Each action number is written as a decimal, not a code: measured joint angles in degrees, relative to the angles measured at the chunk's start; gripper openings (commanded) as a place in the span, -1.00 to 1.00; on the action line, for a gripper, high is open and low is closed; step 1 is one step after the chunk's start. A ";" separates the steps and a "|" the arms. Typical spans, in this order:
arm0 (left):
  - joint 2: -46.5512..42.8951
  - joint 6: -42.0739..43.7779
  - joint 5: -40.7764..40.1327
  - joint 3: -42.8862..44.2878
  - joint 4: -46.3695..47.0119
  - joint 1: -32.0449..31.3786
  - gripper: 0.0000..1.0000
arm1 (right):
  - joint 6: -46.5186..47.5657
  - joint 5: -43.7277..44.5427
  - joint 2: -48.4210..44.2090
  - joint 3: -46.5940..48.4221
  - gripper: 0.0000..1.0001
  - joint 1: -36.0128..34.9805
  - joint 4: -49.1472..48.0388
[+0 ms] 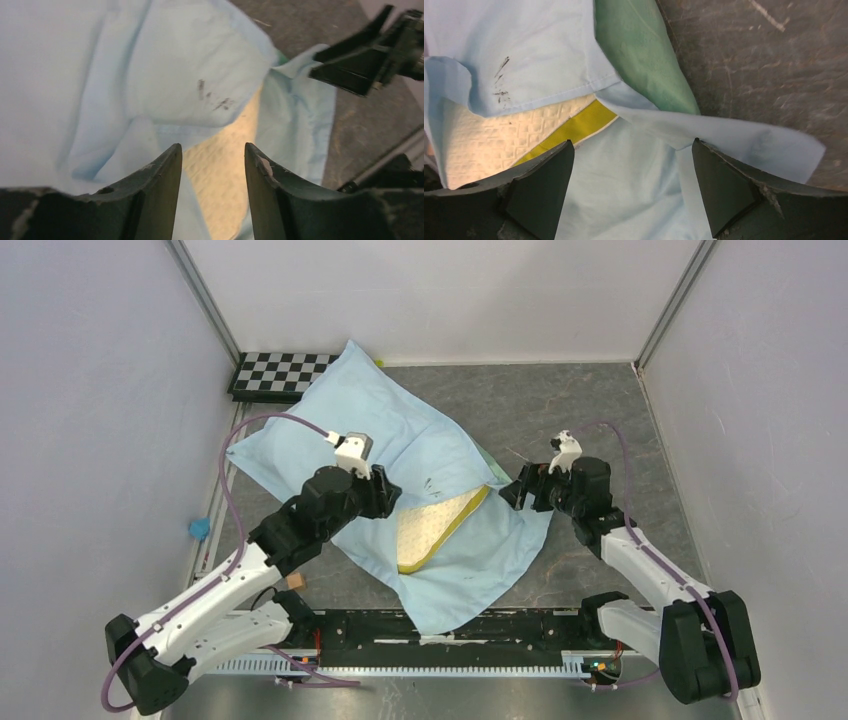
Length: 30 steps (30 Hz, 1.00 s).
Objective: Remove the pillowcase from the pillow
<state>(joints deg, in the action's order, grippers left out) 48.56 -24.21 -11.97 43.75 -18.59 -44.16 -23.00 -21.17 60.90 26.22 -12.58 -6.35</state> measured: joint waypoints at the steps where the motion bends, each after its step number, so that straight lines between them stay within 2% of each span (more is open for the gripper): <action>1: 0.57 0.52 2.51 0.98 0.55 -0.35 0.16 | 2.47 0.28 0.13 1.77 0.80 -0.02 1.75; 4: 4.31 1.62 8.92 4.35 2.03 -3.15 0.16 | 8.26 1.40 0.33 6.27 0.77 -0.37 4.94; 6: 7.67 3.17 9.46 6.38 1.90 -7.13 0.20 | 10.73 2.27 0.37 7.45 0.77 -1.01 5.29; 10: 15.26 7.02 3.91 11.28 -1.66 -17.62 0.27 | 15.26 5.20 3.26 9.25 0.89 -4.74 7.67; 14: 23.87 9.35 -4.85 17.66 -7.37 -25.03 0.45 | 18.91 8.33 7.43 10.64 0.95 -7.50 9.09; 16: 27.69 9.79 -8.83 20.00 -9.90 -26.75 0.53 | 19.93 9.62 7.69 10.54 0.94 -7.63 9.27; 19: 32.09 9.77 -12.66 21.81 -13.22 -27.50 0.82 | 20.81 10.45 7.76 10.01 0.90 -7.61 7.67; 24: 39.10 9.62 -18.27 24.57 -19.30 -27.47 0.85 | 21.40 11.50 11.65 9.49 0.80 -7.63 5.84; 27: 42.51 9.57 -20.61 26.27 -21.81 -27.50 0.85 | 21.35 12.31 14.75 9.49 0.54 -7.63 6.05; 30: 44.78 9.57 -21.62 27.28 -23.17 -27.50 0.86 | 21.29 12.76 15.23 9.49 0.06 -7.63 5.88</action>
<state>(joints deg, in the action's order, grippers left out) 93.34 -14.63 -33.58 71.02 -41.76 -71.66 -1.72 -8.40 76.14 35.70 -20.21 -0.47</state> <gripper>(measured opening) 0.925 0.718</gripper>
